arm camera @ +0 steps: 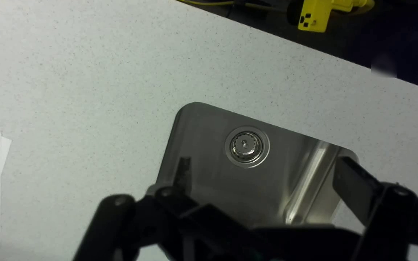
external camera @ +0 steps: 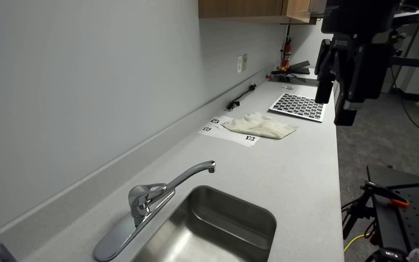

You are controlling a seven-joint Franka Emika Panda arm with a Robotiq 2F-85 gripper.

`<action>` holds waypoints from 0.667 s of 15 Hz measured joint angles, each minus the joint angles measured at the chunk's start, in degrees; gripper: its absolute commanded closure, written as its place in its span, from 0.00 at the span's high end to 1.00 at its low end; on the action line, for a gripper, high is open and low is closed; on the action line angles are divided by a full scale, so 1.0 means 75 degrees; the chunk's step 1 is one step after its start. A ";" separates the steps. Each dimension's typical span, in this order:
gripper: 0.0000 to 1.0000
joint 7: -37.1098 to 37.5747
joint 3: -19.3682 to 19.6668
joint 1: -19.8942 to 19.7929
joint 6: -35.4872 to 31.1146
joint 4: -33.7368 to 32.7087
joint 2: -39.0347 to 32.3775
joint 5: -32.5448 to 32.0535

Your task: Push the faucet to the left

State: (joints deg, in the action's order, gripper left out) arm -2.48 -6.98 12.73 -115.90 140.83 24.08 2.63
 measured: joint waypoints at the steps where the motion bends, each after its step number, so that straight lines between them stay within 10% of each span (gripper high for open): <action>1: 1.00 0.0000 0.0000 0.0000 0.0000 0.0000 0.0000 0.0000; 10: 1.00 0.0002 0.0000 -0.0093 -0.0033 -0.0264 -0.0150 -0.0316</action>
State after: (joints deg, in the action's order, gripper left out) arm -2.46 -6.98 12.03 -116.16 138.86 22.95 0.26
